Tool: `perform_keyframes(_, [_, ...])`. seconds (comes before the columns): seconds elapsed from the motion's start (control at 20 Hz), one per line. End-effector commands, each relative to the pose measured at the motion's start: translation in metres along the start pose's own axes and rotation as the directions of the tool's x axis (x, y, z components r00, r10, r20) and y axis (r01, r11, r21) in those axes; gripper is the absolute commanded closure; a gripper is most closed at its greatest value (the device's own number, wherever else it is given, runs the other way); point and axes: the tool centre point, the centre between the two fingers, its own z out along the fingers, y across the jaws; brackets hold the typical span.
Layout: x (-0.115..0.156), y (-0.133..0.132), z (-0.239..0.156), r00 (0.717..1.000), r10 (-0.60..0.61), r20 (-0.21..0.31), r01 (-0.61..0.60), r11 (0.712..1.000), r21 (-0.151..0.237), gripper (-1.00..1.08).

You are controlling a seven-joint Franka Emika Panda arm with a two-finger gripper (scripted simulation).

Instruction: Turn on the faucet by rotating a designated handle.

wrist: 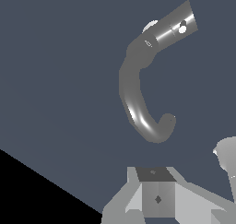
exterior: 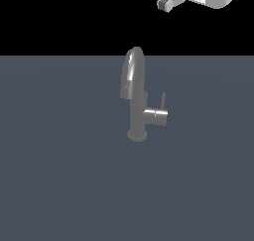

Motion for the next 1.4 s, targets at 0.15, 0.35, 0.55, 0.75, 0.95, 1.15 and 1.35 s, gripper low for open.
perform_keyframes(0.15, [0.041,0.004,0.005,0.989,0.110,0.100,-0.121,0.987,0.108,1.08])
perform_keyframes(0.35, [0.072,0.010,0.013,0.965,0.186,0.185,-0.220,0.958,0.182,1.08])
perform_keyframes(0.55, [0.102,0.018,0.024,0.927,0.254,0.277,-0.324,0.913,0.247,1.08])
perform_keyframes(0.75, [0.132,0.028,0.038,0.873,0.312,0.375,-0.432,0.850,0.300,1.08])
perform_keyframes(0.95, [0.158,0.039,0.056,0.807,0.354,0.472,-0.537,0.773,0.338,1.08])
perform_keyframes(1.15, [0.179,0.049,0.075,0.743,0.378,0.552,-0.621,0.697,0.358,1.08])
perform_keyframes(1.35, [0.193,0.056,0.090,0.689,0.388,0.612,-0.681,0.634,0.365,1.08])
